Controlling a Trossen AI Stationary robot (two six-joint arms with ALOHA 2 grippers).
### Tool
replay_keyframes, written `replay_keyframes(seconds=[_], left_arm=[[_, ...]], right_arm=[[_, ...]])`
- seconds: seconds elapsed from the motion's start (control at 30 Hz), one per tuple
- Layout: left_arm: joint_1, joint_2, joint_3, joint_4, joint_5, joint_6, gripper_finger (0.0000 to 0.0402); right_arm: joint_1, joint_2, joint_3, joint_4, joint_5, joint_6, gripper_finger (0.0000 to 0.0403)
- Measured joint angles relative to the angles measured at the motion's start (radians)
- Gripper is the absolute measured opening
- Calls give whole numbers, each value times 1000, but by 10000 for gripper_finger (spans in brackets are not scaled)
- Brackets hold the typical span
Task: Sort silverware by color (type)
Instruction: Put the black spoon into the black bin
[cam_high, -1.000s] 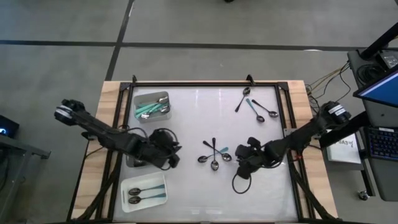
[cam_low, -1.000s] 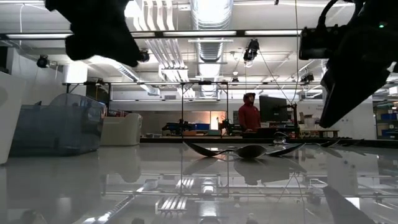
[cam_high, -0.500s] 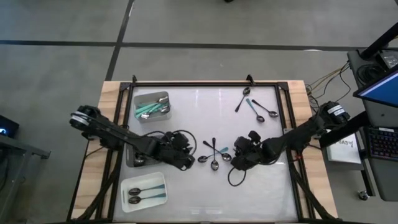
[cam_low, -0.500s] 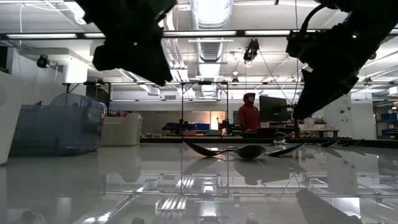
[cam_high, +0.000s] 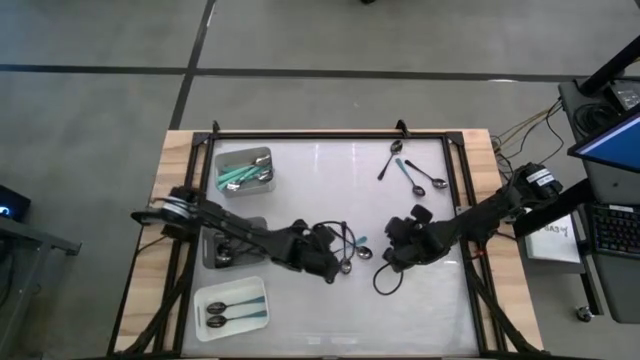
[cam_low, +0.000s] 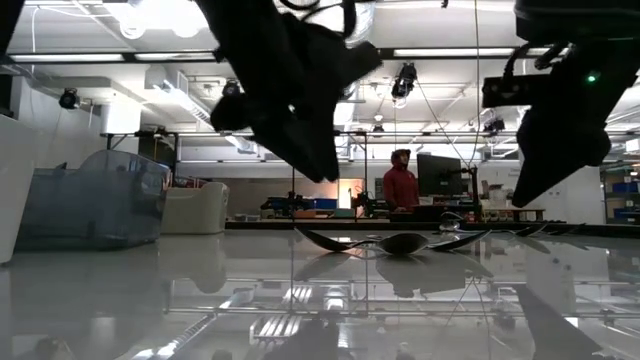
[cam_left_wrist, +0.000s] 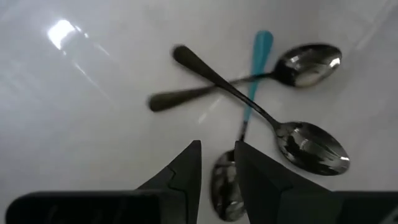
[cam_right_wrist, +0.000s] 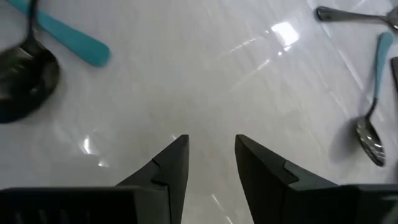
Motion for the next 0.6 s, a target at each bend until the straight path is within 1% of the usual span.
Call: replay_keyframes(seconds=[0.23, 0.37, 0.6], left_arm=[[47, 94, 103, 4, 131, 57, 79], [65, 120, 143, 6, 152, 69, 79], [77, 150, 146, 55, 185, 47, 79]], right_arm=[[0, 0, -7, -17, 1, -8, 123], [0, 0, -7, -15, 2, -7, 123], [0, 0, -8, -10, 4, -7, 123]])
